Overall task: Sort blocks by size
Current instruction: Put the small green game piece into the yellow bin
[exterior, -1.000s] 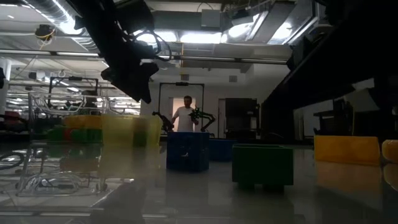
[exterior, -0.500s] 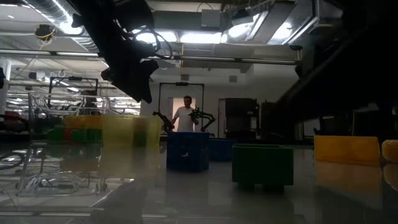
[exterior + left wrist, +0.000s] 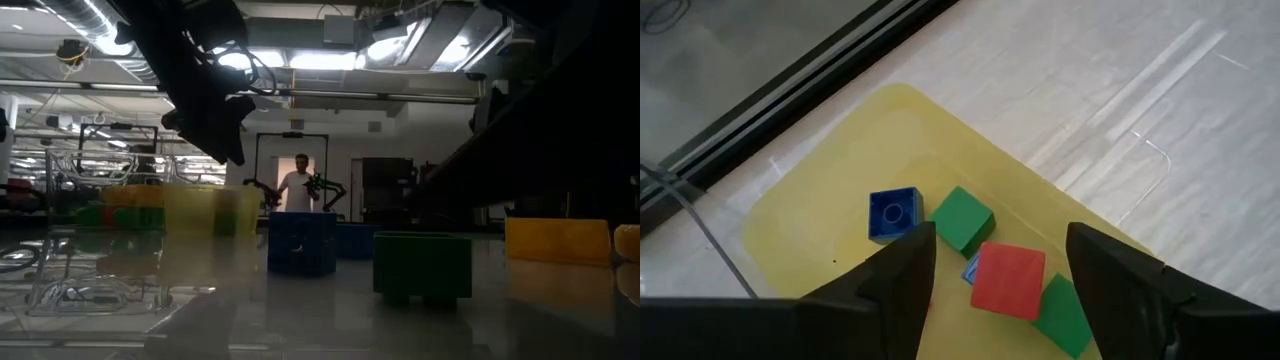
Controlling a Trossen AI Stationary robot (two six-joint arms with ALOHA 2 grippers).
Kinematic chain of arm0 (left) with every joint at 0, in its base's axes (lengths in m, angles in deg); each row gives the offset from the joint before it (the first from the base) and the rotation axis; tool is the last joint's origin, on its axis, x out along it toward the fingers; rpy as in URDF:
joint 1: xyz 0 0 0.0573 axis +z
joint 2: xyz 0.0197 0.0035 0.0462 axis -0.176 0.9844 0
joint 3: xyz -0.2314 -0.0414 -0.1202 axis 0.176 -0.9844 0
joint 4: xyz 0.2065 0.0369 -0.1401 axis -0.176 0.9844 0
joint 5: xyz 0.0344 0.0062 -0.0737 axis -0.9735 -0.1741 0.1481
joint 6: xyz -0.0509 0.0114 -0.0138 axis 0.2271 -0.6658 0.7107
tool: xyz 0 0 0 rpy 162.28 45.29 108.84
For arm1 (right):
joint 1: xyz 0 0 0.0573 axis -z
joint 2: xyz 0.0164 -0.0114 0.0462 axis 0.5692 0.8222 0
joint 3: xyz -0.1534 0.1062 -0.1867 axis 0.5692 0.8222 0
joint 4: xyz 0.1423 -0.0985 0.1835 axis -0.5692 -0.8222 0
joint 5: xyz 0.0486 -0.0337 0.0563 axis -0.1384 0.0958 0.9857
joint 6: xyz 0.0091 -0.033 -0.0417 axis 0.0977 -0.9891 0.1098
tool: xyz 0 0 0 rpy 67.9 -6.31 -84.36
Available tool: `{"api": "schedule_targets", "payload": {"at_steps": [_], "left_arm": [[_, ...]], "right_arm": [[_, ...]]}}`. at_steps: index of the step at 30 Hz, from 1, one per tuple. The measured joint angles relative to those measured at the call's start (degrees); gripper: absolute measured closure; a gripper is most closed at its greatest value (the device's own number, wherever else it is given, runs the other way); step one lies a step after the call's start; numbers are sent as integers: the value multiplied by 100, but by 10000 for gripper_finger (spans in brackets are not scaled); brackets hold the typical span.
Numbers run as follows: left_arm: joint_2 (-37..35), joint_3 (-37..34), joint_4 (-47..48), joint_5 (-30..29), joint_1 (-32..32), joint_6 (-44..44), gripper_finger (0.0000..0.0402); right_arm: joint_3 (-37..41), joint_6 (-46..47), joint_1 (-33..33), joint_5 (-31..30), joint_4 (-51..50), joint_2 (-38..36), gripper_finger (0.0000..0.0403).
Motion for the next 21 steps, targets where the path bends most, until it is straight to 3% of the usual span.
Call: {"api": "schedule_targets", "payload": {"at_steps": [21], "left_arm": [[0, 0, -3, 0, 0, 0, 191]], "right_arm": [[0, -35, 7, -183, -145, 172, 201]]}}
